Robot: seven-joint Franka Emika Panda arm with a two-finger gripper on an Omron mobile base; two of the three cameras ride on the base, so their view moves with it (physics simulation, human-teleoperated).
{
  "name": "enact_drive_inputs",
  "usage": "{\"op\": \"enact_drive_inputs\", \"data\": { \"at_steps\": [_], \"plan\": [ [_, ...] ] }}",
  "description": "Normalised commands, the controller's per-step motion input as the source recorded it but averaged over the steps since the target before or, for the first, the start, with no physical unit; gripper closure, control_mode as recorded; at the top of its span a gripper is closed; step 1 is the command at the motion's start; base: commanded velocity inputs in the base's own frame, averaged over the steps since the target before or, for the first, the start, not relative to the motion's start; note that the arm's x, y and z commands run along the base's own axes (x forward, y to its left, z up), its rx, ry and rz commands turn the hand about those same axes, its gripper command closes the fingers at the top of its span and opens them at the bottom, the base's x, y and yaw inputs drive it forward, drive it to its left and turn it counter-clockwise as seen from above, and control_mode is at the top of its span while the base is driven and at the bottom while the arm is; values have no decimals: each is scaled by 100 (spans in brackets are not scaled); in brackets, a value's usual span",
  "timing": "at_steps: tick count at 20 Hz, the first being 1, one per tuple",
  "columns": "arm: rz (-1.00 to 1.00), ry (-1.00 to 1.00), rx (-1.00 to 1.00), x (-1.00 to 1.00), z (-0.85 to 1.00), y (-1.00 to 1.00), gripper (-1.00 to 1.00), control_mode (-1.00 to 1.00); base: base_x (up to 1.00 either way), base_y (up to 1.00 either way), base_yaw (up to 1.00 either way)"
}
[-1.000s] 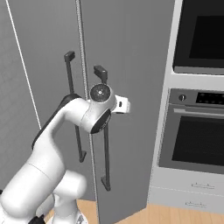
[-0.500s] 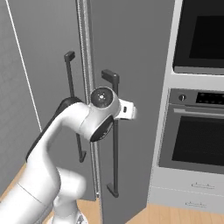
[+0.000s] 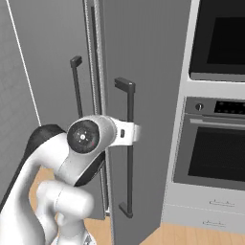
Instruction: Grab a lemon wedge from the fridge and one ice cube from the ice bowl, and put them in the glass of lemonade.
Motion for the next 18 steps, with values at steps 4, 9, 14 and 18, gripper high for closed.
{"op": "enact_drive_inputs", "data": {
  "at_steps": [4, 9, 14, 18],
  "plan": [
    [0, -2, -12, -17, 44, 95, -100, -100, 0, 0, 0],
    [-1, 6, -25, -2, 71, 100, -100, -100, 0, 0, 0],
    [-9, 28, -49, 78, 14, 100, -100, -100, 0, 0, 0],
    [-17, 19, -50, 100, -22, 70, -100, -100, 0, 0, 0]
  ]
}}
